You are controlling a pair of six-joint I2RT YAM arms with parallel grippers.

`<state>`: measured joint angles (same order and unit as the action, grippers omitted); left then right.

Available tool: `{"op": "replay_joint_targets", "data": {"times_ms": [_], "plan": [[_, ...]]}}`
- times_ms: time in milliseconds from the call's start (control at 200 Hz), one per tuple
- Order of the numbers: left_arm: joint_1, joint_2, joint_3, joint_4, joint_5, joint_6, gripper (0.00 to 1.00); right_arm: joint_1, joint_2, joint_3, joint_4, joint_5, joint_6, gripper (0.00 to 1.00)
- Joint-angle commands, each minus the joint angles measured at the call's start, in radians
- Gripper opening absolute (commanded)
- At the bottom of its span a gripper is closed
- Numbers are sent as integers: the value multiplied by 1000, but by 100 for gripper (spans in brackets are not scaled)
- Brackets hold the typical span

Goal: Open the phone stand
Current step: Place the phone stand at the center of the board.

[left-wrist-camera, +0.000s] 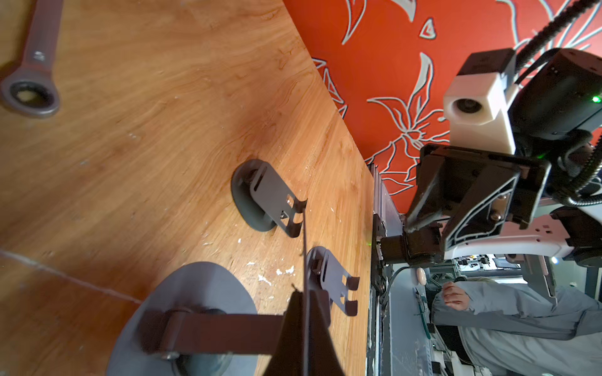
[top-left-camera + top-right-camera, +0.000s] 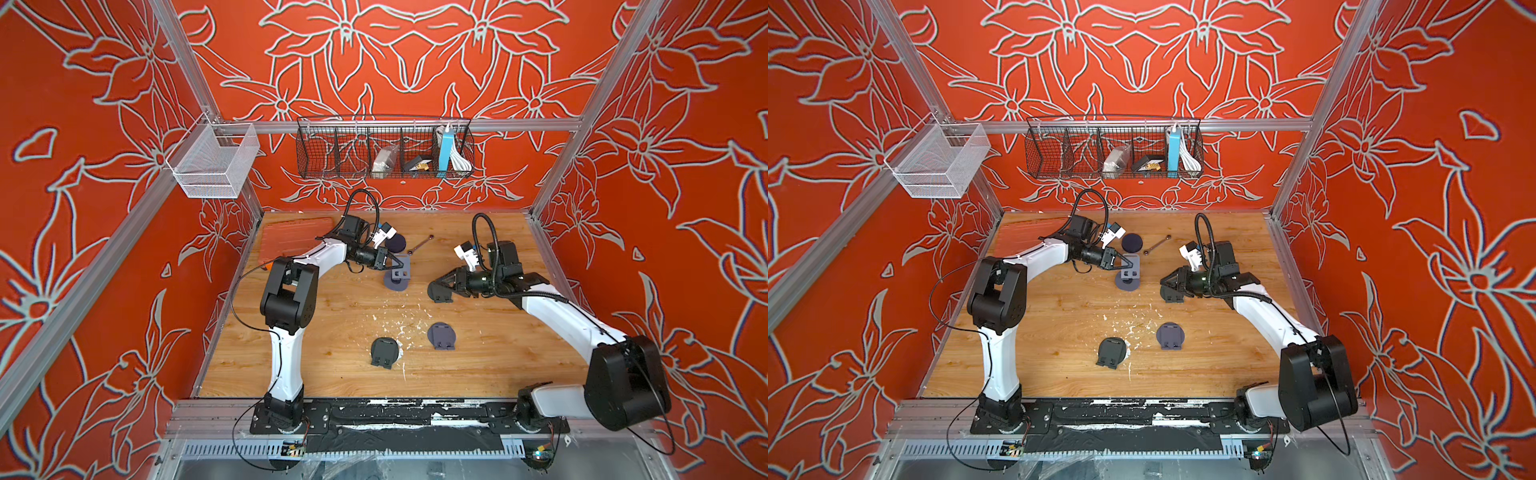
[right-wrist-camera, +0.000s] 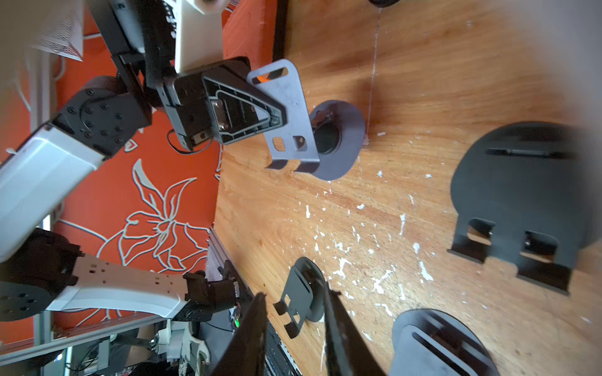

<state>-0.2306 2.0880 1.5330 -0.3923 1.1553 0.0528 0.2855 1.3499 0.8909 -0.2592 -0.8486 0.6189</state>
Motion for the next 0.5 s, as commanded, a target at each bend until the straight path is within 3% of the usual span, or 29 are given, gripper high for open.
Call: {"op": "replay_joint_targets", "data": {"times_ms": [0,330,395,495], "plan": [[37,12,-5,-94,37,80,0,-6,-23,10,-77,64,-68,33],[79,55,-34,-186,-23,148,1,-8,7,11,-77,52,-78,32],[95,59,-35,-177,-17,128,8,-8,1,8,-74,51,-79,32],[105,47,-57,-147,-28,96,29,-7,-3,7,-76,53,-81,32]]}}
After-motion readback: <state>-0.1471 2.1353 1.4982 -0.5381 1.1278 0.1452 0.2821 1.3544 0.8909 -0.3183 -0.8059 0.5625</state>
